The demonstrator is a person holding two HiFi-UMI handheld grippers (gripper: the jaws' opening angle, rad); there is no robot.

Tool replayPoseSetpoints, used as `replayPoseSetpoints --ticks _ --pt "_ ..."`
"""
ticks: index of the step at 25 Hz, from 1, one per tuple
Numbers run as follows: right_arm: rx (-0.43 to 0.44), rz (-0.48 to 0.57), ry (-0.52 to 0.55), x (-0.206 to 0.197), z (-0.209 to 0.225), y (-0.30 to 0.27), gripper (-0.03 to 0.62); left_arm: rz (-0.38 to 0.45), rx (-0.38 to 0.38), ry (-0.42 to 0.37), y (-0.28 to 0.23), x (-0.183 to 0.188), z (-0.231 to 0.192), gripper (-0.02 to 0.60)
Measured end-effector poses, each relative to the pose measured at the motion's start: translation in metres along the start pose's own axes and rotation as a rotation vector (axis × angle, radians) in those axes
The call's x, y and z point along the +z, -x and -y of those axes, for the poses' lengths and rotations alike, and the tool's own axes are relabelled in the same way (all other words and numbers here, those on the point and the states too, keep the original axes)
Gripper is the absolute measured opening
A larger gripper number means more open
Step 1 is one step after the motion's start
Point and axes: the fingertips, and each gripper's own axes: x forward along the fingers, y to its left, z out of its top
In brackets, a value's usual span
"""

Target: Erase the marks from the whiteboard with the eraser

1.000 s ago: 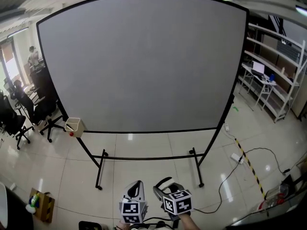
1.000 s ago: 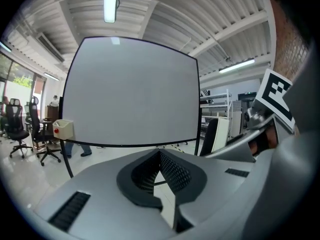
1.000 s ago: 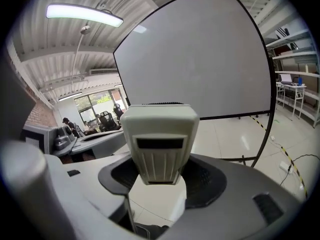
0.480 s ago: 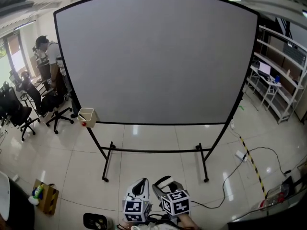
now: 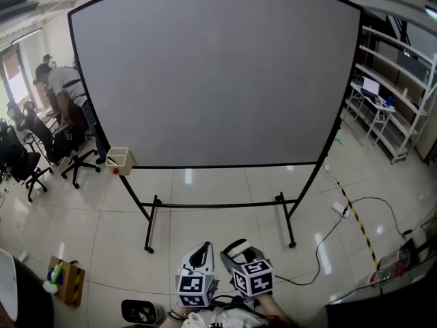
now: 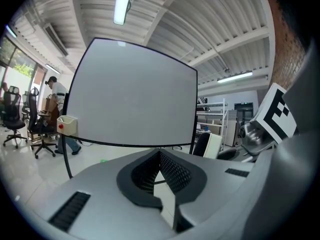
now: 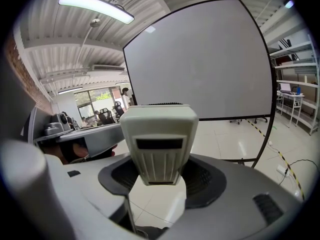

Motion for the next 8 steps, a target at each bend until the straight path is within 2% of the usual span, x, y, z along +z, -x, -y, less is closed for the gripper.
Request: replayPoseSetpoints --ticks 8 --pt "-0.004 0.003 0.008 0.0020 -0.0021 -0.0003 0.272 0.004 -0.005 -0.007 0.0001 0.0033 -0.0012 0.002"
